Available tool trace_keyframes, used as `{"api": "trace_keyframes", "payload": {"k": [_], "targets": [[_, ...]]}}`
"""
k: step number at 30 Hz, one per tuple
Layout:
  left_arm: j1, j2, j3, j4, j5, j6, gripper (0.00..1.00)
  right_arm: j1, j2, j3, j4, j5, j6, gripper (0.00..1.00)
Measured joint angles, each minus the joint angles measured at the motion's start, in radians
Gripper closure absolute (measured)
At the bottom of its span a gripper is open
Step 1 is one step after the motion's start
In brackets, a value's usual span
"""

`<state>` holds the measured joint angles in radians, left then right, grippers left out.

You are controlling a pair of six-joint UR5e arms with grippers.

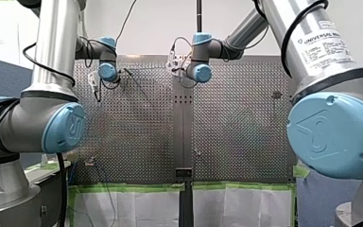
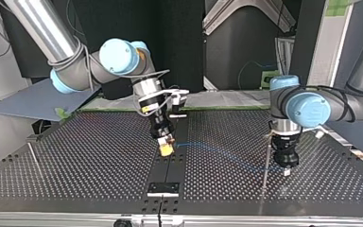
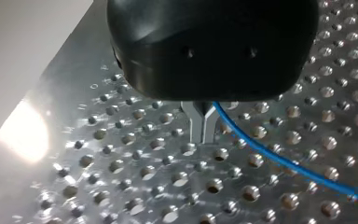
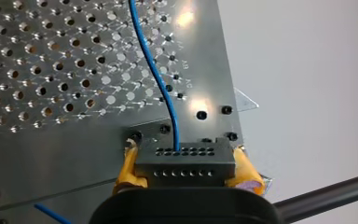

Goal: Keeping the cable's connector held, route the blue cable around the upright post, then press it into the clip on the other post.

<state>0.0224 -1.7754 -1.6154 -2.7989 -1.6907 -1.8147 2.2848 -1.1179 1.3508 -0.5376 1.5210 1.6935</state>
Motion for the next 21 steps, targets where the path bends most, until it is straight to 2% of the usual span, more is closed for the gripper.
{"api": "trace_keyframes", "payload": {"k": [9,13,21], "targets": [[-0.013,-0.020,0.000,-0.004,0.024,-0.020,0.98,-0.001,0.068,0.001,0.022,0.001,-0.025,1.00],[-0.016,-0.029,0.000,-0.005,0.024,-0.037,0.98,0.002,0.112,0.009,0.033,0.005,-0.042,1.00],[-0.026,-0.063,0.000,-0.003,0.024,-0.057,0.98,0.001,0.193,0.030,0.035,0.025,-0.051,1.00]]}}
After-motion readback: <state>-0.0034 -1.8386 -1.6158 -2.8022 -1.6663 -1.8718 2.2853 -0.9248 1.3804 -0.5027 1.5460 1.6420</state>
